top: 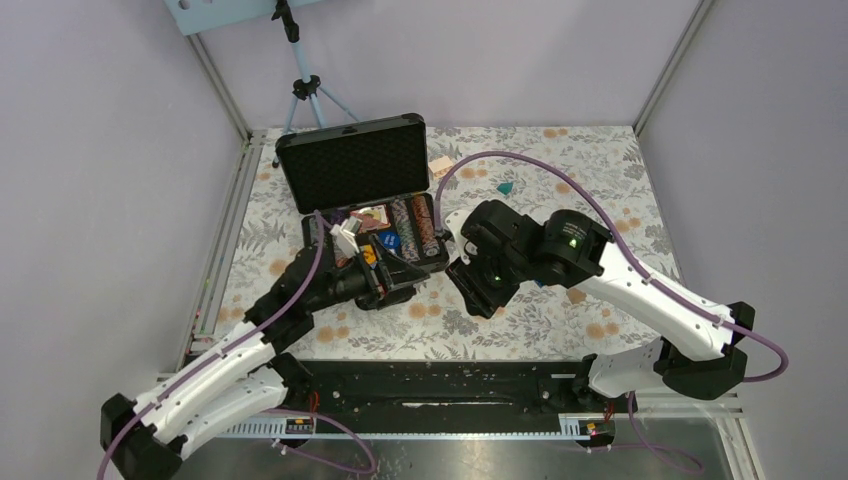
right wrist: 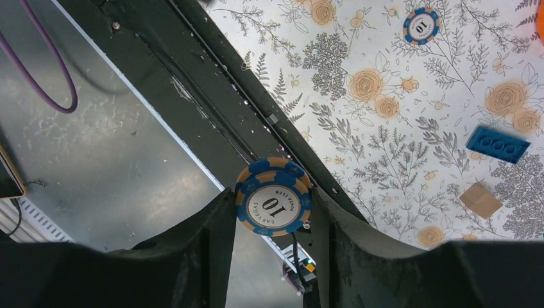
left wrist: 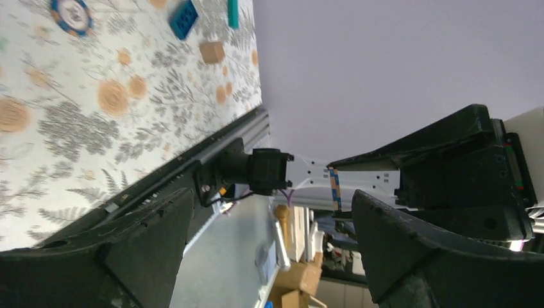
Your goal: Pack up texas hold em set
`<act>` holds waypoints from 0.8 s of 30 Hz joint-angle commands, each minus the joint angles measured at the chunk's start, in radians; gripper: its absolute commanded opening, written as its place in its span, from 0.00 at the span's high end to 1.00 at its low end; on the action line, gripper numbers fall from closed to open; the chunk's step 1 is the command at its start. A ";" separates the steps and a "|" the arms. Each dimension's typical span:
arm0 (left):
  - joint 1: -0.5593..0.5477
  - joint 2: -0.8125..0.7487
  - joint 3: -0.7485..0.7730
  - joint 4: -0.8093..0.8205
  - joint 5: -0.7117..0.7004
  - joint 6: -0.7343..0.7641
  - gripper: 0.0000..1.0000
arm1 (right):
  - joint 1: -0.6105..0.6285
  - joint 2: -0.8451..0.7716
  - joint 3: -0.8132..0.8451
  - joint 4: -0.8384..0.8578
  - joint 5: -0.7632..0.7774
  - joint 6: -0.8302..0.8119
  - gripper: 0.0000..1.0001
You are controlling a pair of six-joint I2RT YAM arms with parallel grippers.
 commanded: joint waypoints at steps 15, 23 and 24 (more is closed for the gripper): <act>-0.243 0.211 0.037 0.391 -0.081 -0.270 0.17 | 0.072 0.009 0.045 0.020 0.086 -0.093 1.00; -0.281 0.248 0.071 0.413 -0.077 -0.255 0.24 | 0.091 0.017 0.056 0.019 0.099 -0.101 1.00; -0.284 0.252 0.075 0.413 -0.075 -0.250 0.25 | 0.091 0.017 0.056 0.019 0.103 -0.103 1.00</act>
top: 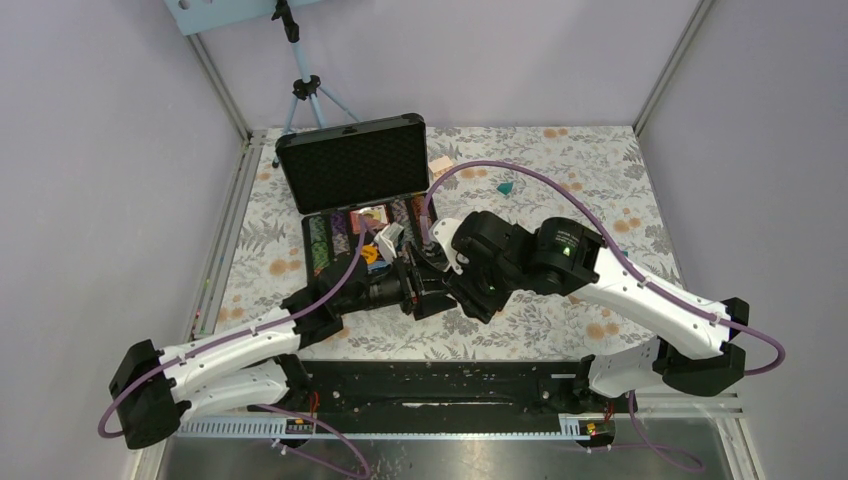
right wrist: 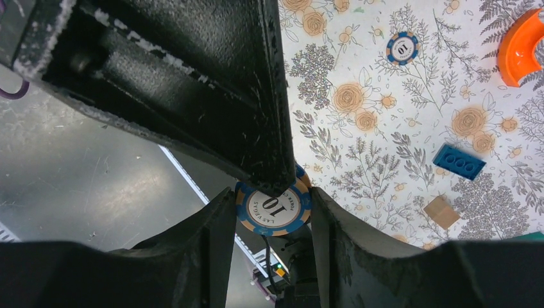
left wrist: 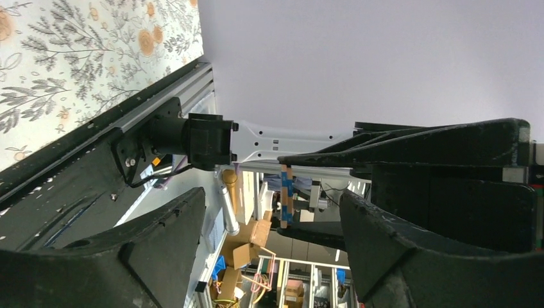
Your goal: Pack up texas hold em set
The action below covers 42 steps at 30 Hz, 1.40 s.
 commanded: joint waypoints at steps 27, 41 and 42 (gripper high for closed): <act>-0.067 0.088 0.086 0.159 0.010 -0.012 0.65 | 0.021 -0.023 0.028 0.017 0.058 -0.041 1.00; -0.074 0.104 0.089 0.156 0.014 -0.015 0.92 | 0.022 -0.026 0.024 0.018 0.061 -0.041 1.00; -0.074 0.104 0.090 0.156 0.015 -0.016 0.94 | 0.023 -0.027 0.024 0.018 0.062 -0.043 1.00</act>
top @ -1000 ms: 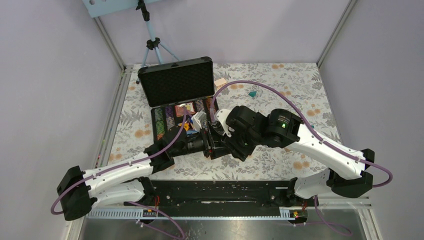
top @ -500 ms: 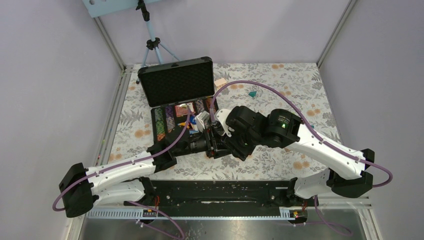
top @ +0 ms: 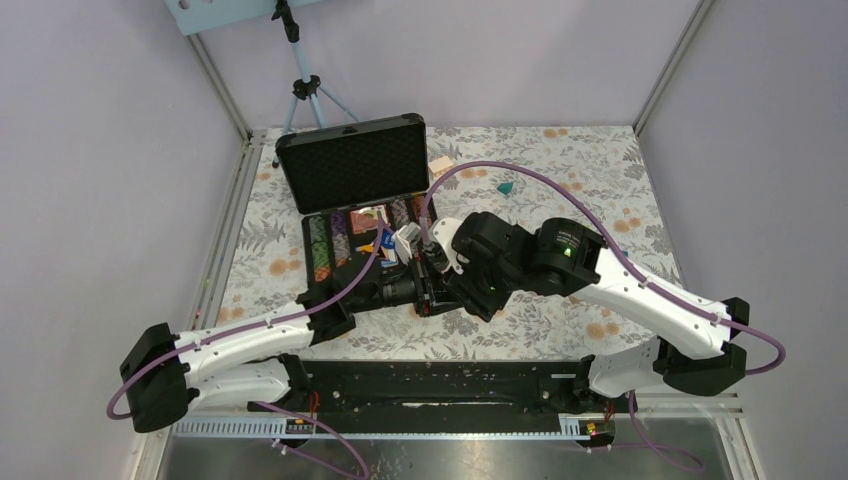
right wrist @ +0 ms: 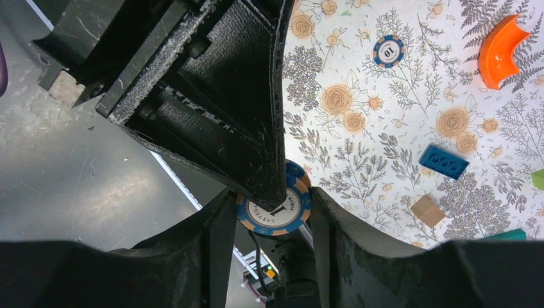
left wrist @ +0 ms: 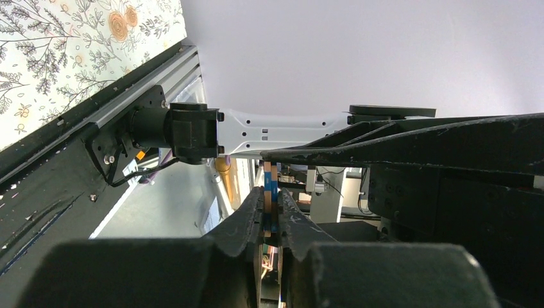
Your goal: Pack up texas hold em set
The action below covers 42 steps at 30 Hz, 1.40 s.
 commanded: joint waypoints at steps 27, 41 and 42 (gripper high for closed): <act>-0.007 -0.266 0.014 0.095 -0.159 0.390 1.00 | -0.006 -0.472 -0.348 0.646 0.112 0.626 0.27; -0.007 -0.349 0.059 0.054 -0.105 0.529 1.00 | -0.011 -0.636 -0.590 1.000 -0.059 0.660 0.47; -0.007 -0.350 0.060 0.056 -0.097 0.532 1.00 | -0.011 -0.631 -0.588 1.001 -0.059 0.659 0.49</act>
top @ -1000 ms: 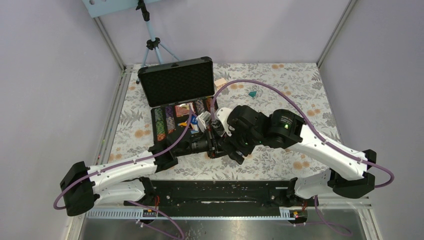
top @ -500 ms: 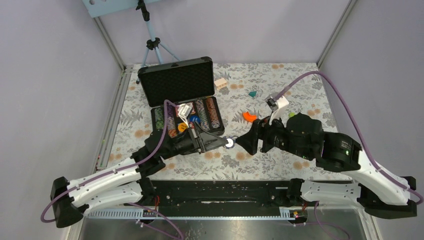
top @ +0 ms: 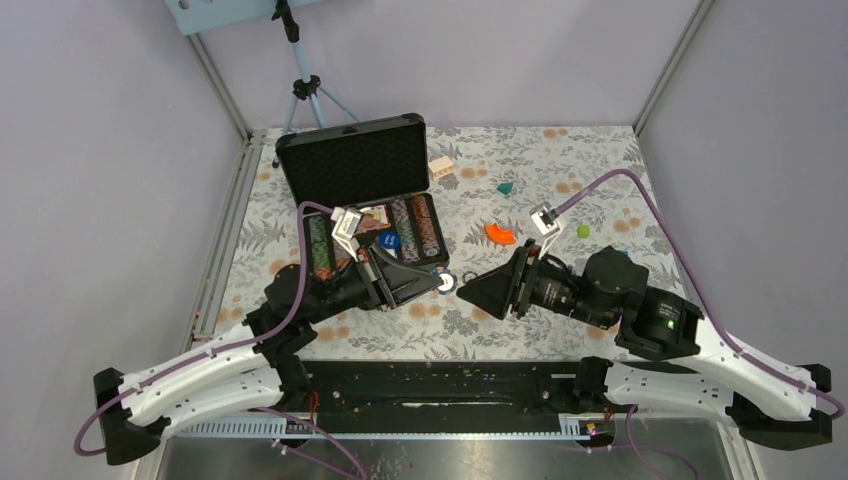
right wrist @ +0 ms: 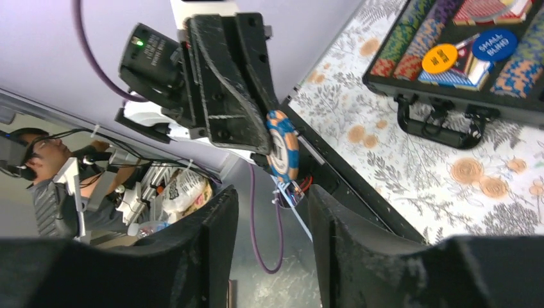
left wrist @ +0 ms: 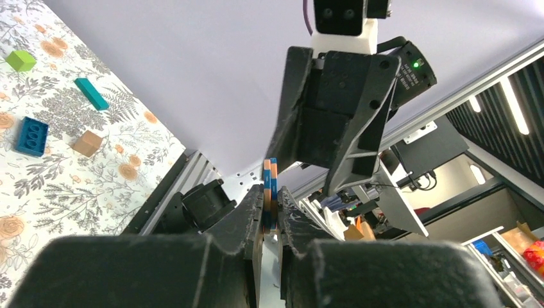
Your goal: Pack up texas hold em set
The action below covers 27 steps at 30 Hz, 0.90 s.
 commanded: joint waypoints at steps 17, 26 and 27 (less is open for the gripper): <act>-0.004 -0.001 0.042 0.185 0.171 0.025 1.00 | -0.012 0.016 0.035 0.101 -0.069 -0.022 0.57; -0.004 0.023 0.042 0.201 0.205 0.007 1.00 | -0.011 0.038 0.043 0.138 -0.131 -0.025 0.60; -0.004 0.024 0.042 0.203 0.209 0.008 1.00 | -0.012 0.042 0.044 0.140 -0.133 -0.024 0.61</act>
